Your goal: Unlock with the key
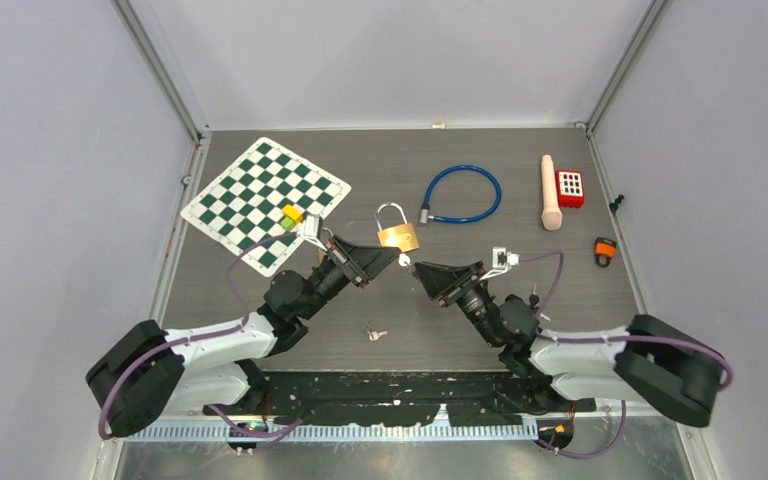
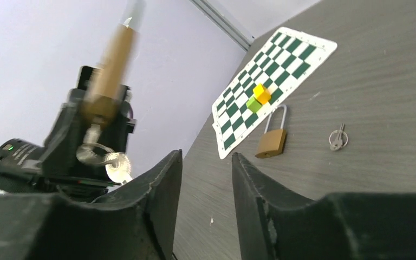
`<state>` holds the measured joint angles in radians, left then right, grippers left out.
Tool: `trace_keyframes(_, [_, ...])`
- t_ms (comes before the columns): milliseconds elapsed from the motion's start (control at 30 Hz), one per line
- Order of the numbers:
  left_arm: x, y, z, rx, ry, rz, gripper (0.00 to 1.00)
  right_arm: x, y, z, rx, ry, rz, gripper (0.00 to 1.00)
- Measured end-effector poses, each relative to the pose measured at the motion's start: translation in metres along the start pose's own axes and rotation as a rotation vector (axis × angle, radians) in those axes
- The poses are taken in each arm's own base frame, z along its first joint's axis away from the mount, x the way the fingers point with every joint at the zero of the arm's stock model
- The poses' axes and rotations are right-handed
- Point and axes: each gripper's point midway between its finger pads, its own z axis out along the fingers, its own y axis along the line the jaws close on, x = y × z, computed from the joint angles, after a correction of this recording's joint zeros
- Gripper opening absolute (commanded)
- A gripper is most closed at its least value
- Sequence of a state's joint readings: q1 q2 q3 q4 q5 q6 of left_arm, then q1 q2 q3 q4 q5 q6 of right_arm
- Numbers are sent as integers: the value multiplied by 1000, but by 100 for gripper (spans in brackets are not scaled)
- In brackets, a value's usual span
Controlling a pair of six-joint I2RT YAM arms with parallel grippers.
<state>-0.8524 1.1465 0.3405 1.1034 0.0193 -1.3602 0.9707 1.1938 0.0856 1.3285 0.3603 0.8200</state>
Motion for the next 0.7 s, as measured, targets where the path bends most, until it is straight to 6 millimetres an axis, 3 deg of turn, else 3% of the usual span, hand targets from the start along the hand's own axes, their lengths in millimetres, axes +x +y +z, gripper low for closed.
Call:
trace_keyframes(267, [1, 33, -9, -116, 14, 38, 0, -42, 20, -19, -62, -30, -163, 73])
trace_keyframes(433, [2, 39, -11, -137, 18, 39, 0, -60, 22, -22, -77, -29, -173, 79])
trace_keyframes(700, [6, 36, -11, -121, 39, 34, 0, -38, 27, 4, -91, 144, -10, 78])
